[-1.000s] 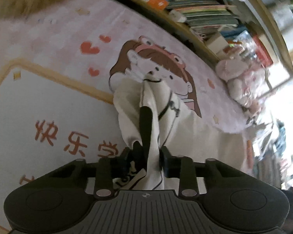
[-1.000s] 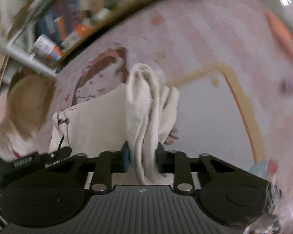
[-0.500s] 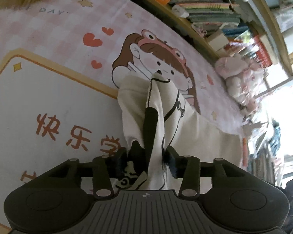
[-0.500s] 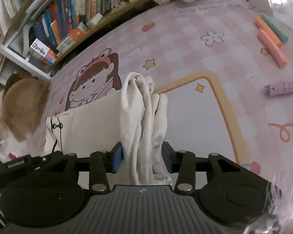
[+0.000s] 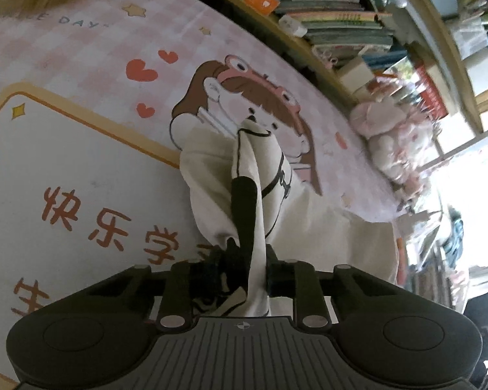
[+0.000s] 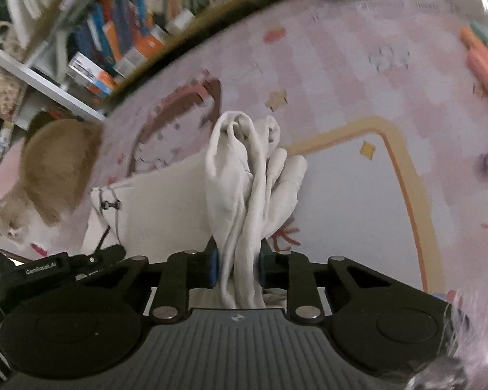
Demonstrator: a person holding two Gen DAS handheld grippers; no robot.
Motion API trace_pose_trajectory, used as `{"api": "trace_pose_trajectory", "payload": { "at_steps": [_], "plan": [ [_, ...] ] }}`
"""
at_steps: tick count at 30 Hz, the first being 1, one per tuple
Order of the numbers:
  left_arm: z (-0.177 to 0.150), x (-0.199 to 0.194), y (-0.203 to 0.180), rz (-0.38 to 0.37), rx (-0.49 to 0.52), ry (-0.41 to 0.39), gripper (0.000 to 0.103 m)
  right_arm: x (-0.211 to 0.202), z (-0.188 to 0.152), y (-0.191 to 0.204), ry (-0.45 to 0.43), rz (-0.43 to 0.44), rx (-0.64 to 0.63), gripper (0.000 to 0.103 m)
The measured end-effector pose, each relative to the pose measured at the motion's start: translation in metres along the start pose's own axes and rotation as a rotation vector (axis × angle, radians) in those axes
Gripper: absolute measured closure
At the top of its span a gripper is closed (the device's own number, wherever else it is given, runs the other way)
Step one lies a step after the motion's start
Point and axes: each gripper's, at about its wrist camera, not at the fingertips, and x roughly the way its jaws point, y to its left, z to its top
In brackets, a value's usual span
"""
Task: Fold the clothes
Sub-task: 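Lift the folded tote bag with both grippers and carry it toward the bookshelf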
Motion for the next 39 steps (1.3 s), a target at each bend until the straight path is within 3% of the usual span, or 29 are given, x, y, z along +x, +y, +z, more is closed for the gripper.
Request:
{"api": "trace_pose_trajectory", "payload": {
  "at_steps": [10, 39],
  "plan": [
    [0.003, -0.006, -0.026, -0.013, 0.048, -0.011, 0.082, -0.018, 0.013, 0.000, -0.026, 0.024, -0.025, 0.085],
    [0.017, -0.006, -0.072, -0.007, 0.066, -0.084, 0.083, -0.038, 0.048, -0.012, -0.064, 0.108, -0.100, 0.085]
  ]
}}
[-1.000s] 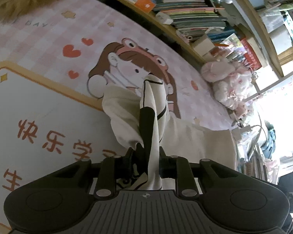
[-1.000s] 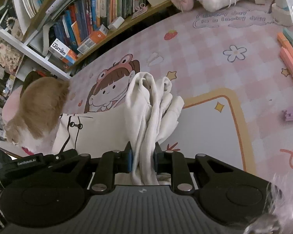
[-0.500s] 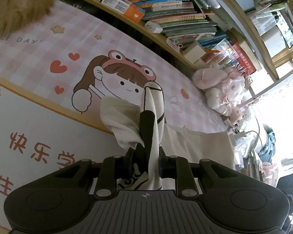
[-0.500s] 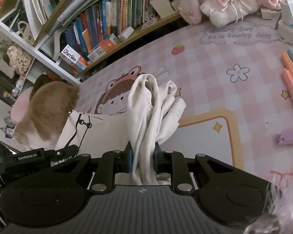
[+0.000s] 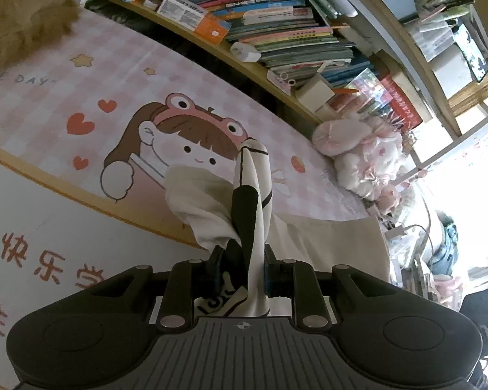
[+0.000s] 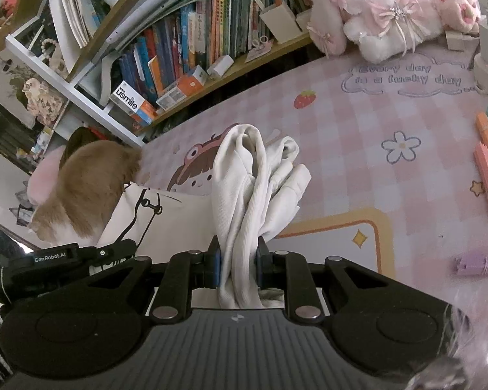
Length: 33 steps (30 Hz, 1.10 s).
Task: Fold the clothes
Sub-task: 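Lift the folded tote bag with both grippers and carry it toward the bookshelf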
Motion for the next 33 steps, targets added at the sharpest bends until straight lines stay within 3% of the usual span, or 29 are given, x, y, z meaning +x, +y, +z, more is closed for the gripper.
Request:
{"api": "trace_pose_trajectory", "payload": {
  "at_steps": [13, 33],
  "plan": [
    [0.055, 0.031, 0.015, -0.062, 0.005, 0.010, 0.084, 0.027, 0.042, 0.006, -0.038, -0.015, 0.014, 0.085],
    [0.165, 0.114, 0.049, -0.117, 0.035, -0.006, 0.084, 0.119, 0.133, 0.011, -0.110, -0.045, -0.023, 0.085]
  ]
}}
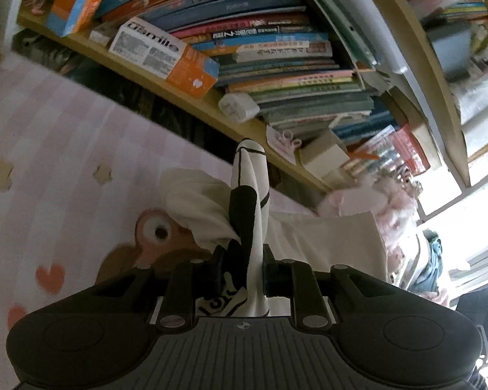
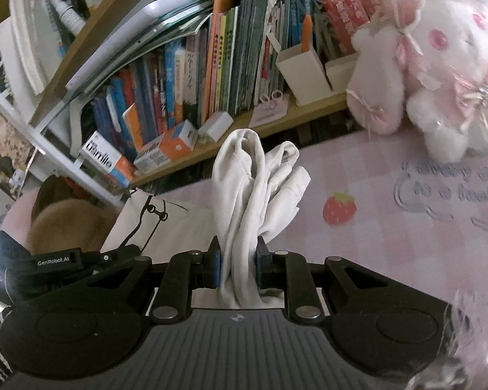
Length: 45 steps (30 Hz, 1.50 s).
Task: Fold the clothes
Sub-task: 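Lift the folded tote bag with both grippers and carry it toward the bookshelf, then lower the tote bag onto the bed and open both grippers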
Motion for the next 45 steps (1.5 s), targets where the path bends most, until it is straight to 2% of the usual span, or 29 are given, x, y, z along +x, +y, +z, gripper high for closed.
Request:
{"api": "trace_pose_trajectory", "payload": {
  "at_steps": [14, 19, 22, 24, 26, 28, 30, 31, 34, 35, 40, 45],
  "plan": [
    [0.049, 0.046, 0.008, -0.026, 0.007, -0.055, 0.084, 0.054, 0.042, -0.029, -0.032, 0.014, 0.066, 0.085],
    [0.052, 0.059, 0.019, -0.036, 0.009, -0.055, 0.083, 0.070, 0.046, -0.042, -0.028, 0.020, 0.090, 0.085],
    [0.046, 0.069, 0.032, 0.004, 0.019, -0.036, 0.083, 0.084, 0.041, -0.056, 0.004, -0.016, 0.130, 0.085],
    [0.042, 0.073, 0.042, 0.012, 0.004, -0.027, 0.082, 0.090, 0.036, -0.068, 0.017, -0.026, 0.181, 0.082],
    [0.041, 0.074, 0.050, 0.002, -0.030, -0.028, 0.079, 0.091, 0.032, -0.078, 0.011, 0.000, 0.240, 0.081],
    [0.040, 0.075, 0.051, 0.008, -0.048, -0.031, 0.077, 0.092, 0.030, -0.081, 0.011, -0.001, 0.261, 0.075],
    [0.040, 0.075, 0.049, 0.025, -0.050, -0.032, 0.074, 0.093, 0.029, -0.081, 0.012, -0.016, 0.257, 0.073],
    [0.040, 0.075, 0.048, 0.042, -0.051, -0.030, 0.066, 0.092, 0.029, -0.079, 0.014, -0.021, 0.254, 0.072],
    [0.041, 0.069, 0.038, 0.096, -0.020, -0.039, 0.041, 0.087, 0.032, -0.069, 0.016, -0.070, 0.210, 0.059],
    [0.040, 0.065, 0.033, 0.117, 0.004, -0.050, 0.036, 0.084, 0.032, -0.065, 0.017, -0.088, 0.192, 0.053],
    [0.030, 0.038, 0.009, 0.176, 0.094, -0.102, 0.032, 0.061, 0.029, -0.047, -0.026, -0.143, 0.102, 0.042],
    [-0.004, 0.012, -0.021, 0.311, 0.234, -0.135, 0.022, 0.032, 0.008, -0.019, -0.075, -0.256, -0.078, 0.028]
  ]
}}
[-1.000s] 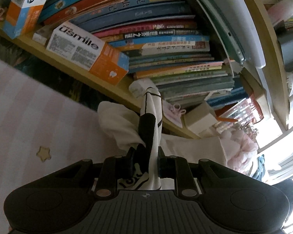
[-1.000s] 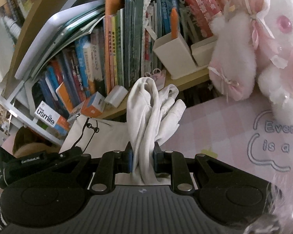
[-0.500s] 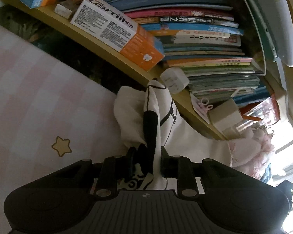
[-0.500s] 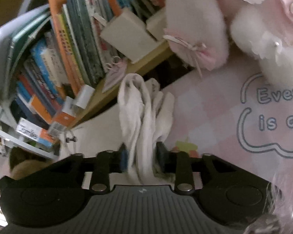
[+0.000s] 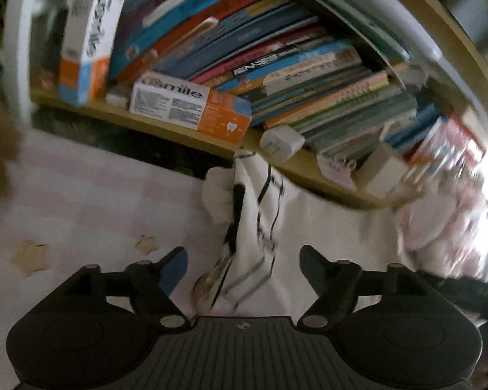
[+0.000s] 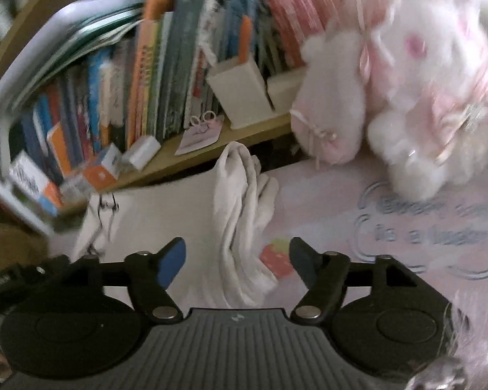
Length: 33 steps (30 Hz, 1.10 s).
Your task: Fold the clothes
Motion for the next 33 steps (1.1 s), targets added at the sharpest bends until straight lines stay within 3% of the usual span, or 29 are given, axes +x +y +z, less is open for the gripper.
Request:
{"api": "trace_pose_trajectory", "payload": {
  "at_steps": [5, 9, 13, 17, 25, 33],
  "plan": [
    [-0.040, -0.028, -0.024, 0.106, 0.108, 0.033, 0.021, -0.036, -0.036, 0.018, -0.036, -0.089, -0.169, 0.020],
    [-0.062, -0.047, -0.038, 0.140, 0.080, 0.042, 0.021, -0.056, -0.062, 0.024, -0.018, -0.105, -0.194, 0.017],
    [-0.077, -0.068, -0.052, 0.148, 0.041, 0.018, 0.021, -0.075, -0.083, 0.031, -0.025, -0.143, -0.201, 0.014],
    [-0.093, -0.086, -0.065, 0.174, 0.107, 0.006, 0.020, -0.097, -0.105, 0.035, -0.043, -0.148, -0.229, 0.003],
    [-0.112, -0.106, -0.086, 0.208, 0.166, -0.023, 0.011, -0.118, -0.127, 0.027, -0.015, -0.169, -0.201, 0.001],
    [-0.129, -0.114, -0.101, 0.205, 0.233, -0.020, 0.005, -0.124, -0.134, 0.038, -0.022, -0.171, -0.267, 0.000]
  ]
}}
